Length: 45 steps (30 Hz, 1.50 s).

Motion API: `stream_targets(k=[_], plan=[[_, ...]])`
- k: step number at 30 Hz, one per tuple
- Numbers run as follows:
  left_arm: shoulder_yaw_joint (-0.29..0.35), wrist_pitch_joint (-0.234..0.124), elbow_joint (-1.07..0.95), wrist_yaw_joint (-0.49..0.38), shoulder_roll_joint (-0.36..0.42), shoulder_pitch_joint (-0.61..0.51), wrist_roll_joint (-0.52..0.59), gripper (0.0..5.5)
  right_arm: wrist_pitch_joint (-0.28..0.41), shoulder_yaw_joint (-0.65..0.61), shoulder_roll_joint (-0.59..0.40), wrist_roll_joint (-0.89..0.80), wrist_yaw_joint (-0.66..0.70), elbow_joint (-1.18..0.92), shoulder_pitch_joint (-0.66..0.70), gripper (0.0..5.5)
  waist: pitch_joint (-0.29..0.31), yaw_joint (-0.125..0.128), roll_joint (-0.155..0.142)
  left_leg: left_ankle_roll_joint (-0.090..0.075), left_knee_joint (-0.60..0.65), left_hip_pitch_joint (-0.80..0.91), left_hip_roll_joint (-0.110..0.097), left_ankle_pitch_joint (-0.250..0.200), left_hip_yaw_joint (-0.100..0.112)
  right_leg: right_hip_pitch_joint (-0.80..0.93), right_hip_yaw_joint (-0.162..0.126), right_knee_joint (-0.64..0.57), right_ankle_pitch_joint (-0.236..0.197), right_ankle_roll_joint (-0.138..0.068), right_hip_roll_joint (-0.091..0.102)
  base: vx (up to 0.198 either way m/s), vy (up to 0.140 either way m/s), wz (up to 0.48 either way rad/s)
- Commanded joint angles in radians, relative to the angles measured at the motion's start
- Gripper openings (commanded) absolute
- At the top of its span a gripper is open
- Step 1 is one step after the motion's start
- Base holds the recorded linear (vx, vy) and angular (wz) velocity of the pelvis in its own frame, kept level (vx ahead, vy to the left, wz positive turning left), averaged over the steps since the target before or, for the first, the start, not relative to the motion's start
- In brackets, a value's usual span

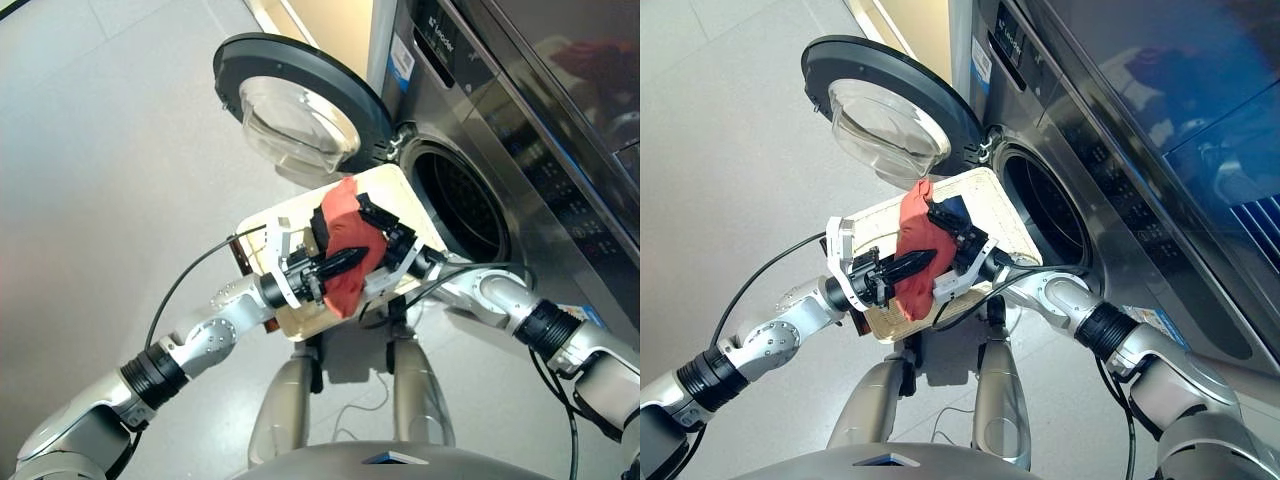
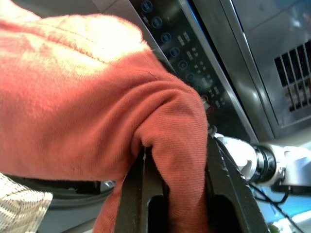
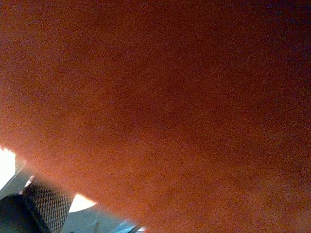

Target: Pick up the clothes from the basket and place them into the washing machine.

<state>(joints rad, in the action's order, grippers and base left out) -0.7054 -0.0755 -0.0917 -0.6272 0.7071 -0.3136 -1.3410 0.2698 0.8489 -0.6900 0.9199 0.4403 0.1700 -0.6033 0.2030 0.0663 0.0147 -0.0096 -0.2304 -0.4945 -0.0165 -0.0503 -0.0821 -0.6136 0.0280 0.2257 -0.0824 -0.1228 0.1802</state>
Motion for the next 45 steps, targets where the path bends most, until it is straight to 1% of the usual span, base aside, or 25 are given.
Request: stream_targets(k=[1,5,8,12,13,14,16,17,18,24,35,37,39,40,41,42,43,44,45], plan=[[0.022,-0.017,-0.067,-0.023,-0.034,0.029,-0.015,0.0,0.016,-0.077,0.05,-0.045,0.082,-0.15,-0.013,5.5,-0.022,0.004,0.003,0.018,-0.007,-0.06,-0.013,0.034,0.041,0.045,-0.042,0.013,0.011,-0.024,0.0,0.0,0.0,0.0],[0.023,-0.008,-0.046,-0.024,-0.058,0.052,-0.016,0.0,0.012,-0.09,0.069,-0.048,0.098,-0.168,-0.026,5.5,-0.016,0.001,0.003,0.02,-0.011,-0.064,-0.013,0.034,0.037,0.041,-0.044,0.016,0.01,-0.024,0.001,0.0,0.0,0.0],[0.022,-0.009,-0.044,-0.021,-0.079,0.059,-0.019,0.0,0.012,-0.09,0.086,-0.05,0.107,-0.174,-0.036,5.5,-0.015,-0.001,0.003,0.022,-0.014,-0.065,-0.012,0.033,0.035,0.04,-0.047,0.021,0.011,-0.024,0.003,0.0,0.0,0.0],[0.019,-0.013,-0.039,-0.012,-0.11,0.06,-0.023,0.0,0.012,-0.084,0.108,-0.056,0.115,-0.183,-0.046,5.5,-0.015,-0.001,0.004,0.019,-0.015,-0.062,-0.01,0.032,0.037,0.044,-0.05,0.02,0.014,-0.021,0.003,0.0,0.0,0.0],[0.02,-0.014,-0.038,-0.011,-0.116,0.06,-0.023,0.0,0.013,-0.084,0.113,-0.056,0.115,-0.186,-0.048,4.94,-0.016,-0.001,0.004,0.018,-0.016,-0.062,-0.009,0.031,0.038,0.044,-0.049,0.021,0.014,-0.021,0.003,0.0,0.0,0.0],[0.018,-0.015,-0.039,-0.009,-0.121,0.059,-0.024,0.0,0.012,-0.083,0.119,-0.057,0.116,-0.188,-0.049,4.1,-0.017,-0.001,0.004,0.018,-0.017,-0.062,-0.009,0.03,0.038,0.043,-0.049,0.021,0.015,-0.02,0.002,0.0,0.0,0.0],[0.016,-0.014,-0.038,-0.004,-0.133,0.06,-0.026,0.0,0.013,-0.079,0.13,-0.061,0.118,-0.193,-0.055,1.94,-0.018,-0.001,0.004,0.018,-0.019,-0.064,-0.008,0.03,0.038,0.043,-0.05,0.022,0.017,-0.019,0.002,0.0,0.0,0.0],[0.016,-0.013,-0.037,-0.002,-0.137,0.062,-0.029,0.0,0.014,-0.077,0.135,-0.062,0.118,-0.196,-0.059,1.36,-0.019,-0.001,0.005,0.018,-0.018,-0.063,-0.008,0.03,0.038,0.044,-0.049,0.022,0.017,-0.019,0.001,0.0,0.0,0.0],[0.015,-0.014,-0.033,0.0,-0.141,0.063,-0.03,0.0,0.013,-0.076,0.14,-0.064,0.122,-0.197,-0.062,0.0,-0.018,-0.001,0.005,0.017,-0.018,-0.062,-0.008,0.029,0.037,0.043,-0.05,0.022,0.018,-0.019,0.0,0.0,0.0,0.0],[0.015,-0.016,-0.036,0.007,-0.15,0.068,-0.032,0.0,0.013,-0.066,0.151,-0.071,0.119,-0.205,-0.071,0.0,-0.018,-0.002,0.005,0.017,-0.022,-0.064,-0.007,0.029,0.038,0.042,-0.05,0.024,0.018,-0.018,0.001,0.0,0.0,0.0],[0.024,-0.018,-0.02,0.012,-0.158,0.078,-0.031,0.0,0.007,-0.057,0.133,-0.07,0.111,-0.203,-0.067,0.0,-0.016,-0.002,0.001,0.016,-0.023,-0.067,-0.007,0.03,0.039,0.042,-0.053,0.022,0.017,-0.017,0.0,0.0,0.0,0.0],[0.031,-0.021,-0.017,0.016,-0.159,0.085,-0.029,0.0,0.0,-0.059,0.128,-0.066,0.112,-0.197,-0.063,0.0,-0.016,-0.002,0.0,0.017,-0.023,-0.067,-0.007,0.029,0.038,0.044,-0.053,0.021,0.016,-0.017,0.0,0.0,0.0,0.0],[0.055,-0.039,-0.012,0.031,-0.155,0.1,-0.024,0.0,-0.01,-0.069,0.118,-0.059,0.114,-0.183,-0.045,0.0,-0.015,-0.004,0.0,0.016,-0.023,-0.066,-0.007,0.029,0.038,0.043,-0.052,0.021,0.016,-0.017,0.0,0.0,0.0,0.0],[0.078,-0.063,-0.01,0.053,-0.156,0.111,-0.014,3.08,-0.017,-0.076,0.115,-0.056,0.115,-0.172,-0.031,0.0,-0.013,-0.006,0.001,0.016,-0.027,-0.062,-0.006,0.021,0.039,0.047,-0.053,0.026,0.024,-0.017,-0.001,0.0,0.0,0.0],[0.117,-0.121,-0.01,0.093,-0.142,0.117,0.032,5.5,-0.026,-0.092,0.114,-0.061,0.115,-0.157,-0.01,0.0,-0.012,-0.007,0.002,0.015,-0.028,-0.063,-0.006,0.022,0.04,0.047,-0.053,0.025,0.022,-0.016,-0.001,0.0,0.0,0.0],[0.175,-0.178,-0.013,0.134,-0.129,0.133,0.09,5.5,-0.03,-0.114,0.113,-0.077,0.112,-0.142,0.021,0.0,-0.011,-0.01,0.002,0.015,-0.03,-0.067,-0.005,0.024,0.04,0.044,-0.054,0.026,0.021,-0.016,0.001,0.0,0.0,0.0],[0.2,-0.179,-0.017,0.155,-0.139,0.154,0.099,5.5,-0.031,-0.139,0.114,-0.096,0.117,-0.141,0.04,0.0,-0.01,-0.009,0.001,0.015,-0.026,-0.073,-0.007,0.033,0.038,0.04,-0.054,0.02,0.013,-0.016,0.002,0.0,0.0,0.0],[0.228,-0.186,-0.016,0.174,-0.156,0.174,0.111,5.5,-0.031,-0.165,0.115,-0.118,0.115,-0.138,0.062,0.0,-0.008,-0.01,0.0,0.014,-0.032,-0.073,-0.006,0.025,0.038,0.041,-0.054,0.025,0.02,-0.016,0.001,0.0,0.0,0.0],[0.263,-0.205,-0.009,0.198,-0.178,0.196,0.137,5.5,-0.028,-0.2,0.118,-0.153,0.112,-0.131,0.092,0.0,-0.005,-0.009,-0.001,0.015,-0.033,-0.077,-0.006,0.027,0.038,0.037,-0.053,0.026,0.019,-0.016,0.002,0.0,0.0,0.0]])
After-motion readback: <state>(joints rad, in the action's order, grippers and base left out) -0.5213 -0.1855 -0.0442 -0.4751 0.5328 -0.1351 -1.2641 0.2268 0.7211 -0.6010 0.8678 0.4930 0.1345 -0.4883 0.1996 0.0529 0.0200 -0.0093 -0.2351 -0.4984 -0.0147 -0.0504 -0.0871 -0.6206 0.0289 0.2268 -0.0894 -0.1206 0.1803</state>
